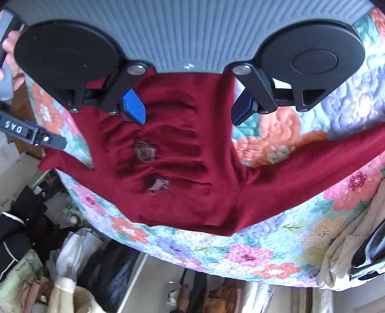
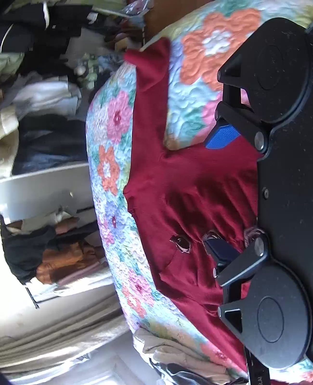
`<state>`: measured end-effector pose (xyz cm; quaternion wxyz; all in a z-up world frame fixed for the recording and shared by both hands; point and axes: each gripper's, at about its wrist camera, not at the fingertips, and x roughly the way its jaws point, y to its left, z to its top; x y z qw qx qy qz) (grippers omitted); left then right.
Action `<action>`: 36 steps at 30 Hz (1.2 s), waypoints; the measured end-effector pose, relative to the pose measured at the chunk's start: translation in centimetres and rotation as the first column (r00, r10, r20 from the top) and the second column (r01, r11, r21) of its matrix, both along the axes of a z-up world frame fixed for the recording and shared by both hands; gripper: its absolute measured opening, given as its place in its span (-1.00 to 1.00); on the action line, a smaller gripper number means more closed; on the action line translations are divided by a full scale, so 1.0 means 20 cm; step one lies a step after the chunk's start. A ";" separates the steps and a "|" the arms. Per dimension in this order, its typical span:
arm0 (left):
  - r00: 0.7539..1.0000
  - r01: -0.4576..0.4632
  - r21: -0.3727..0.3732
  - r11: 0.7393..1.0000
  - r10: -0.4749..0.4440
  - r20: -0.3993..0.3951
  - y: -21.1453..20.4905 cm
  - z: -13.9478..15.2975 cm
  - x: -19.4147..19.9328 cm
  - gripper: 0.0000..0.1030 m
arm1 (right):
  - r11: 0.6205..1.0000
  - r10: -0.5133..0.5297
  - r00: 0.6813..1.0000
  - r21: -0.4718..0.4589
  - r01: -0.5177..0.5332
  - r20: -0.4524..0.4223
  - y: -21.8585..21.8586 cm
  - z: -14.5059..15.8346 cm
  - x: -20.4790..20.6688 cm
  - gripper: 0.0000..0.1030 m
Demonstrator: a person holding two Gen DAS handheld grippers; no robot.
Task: Fold clothes
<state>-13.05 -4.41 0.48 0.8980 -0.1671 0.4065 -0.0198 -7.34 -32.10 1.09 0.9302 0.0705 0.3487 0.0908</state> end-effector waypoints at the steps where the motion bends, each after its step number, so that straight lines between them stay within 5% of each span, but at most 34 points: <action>1: 1.000 0.005 0.006 1.000 -0.005 0.010 -0.01 0.02 -0.03 0.55 | 1.000 0.000 1.000 -0.021 0.000 0.003 0.02 0.00 -0.04 0.68; 10: 1.000 0.012 0.169 0.986 -0.012 0.001 -0.18 0.01 -0.21 0.72 | 0.986 0.008 1.000 -0.165 -0.005 0.015 0.10 0.02 -0.28 0.74; 16: 1.000 0.005 0.088 0.996 -0.004 -0.011 -0.19 -0.03 -0.23 0.73 | 0.987 -0.017 0.999 -0.161 0.009 -0.047 0.08 -0.01 -0.34 0.77; 23: 0.999 -0.010 0.147 0.989 0.016 -0.043 -0.23 -0.07 -0.25 0.73 | 0.972 0.024 0.999 -0.233 -0.029 -0.023 0.14 -0.03 -0.37 0.77; 36: 0.993 0.007 0.111 0.994 0.006 -0.114 -0.20 -0.13 -0.22 0.73 | 0.967 0.027 0.999 -0.253 -0.035 -0.035 0.16 -0.05 -0.36 0.77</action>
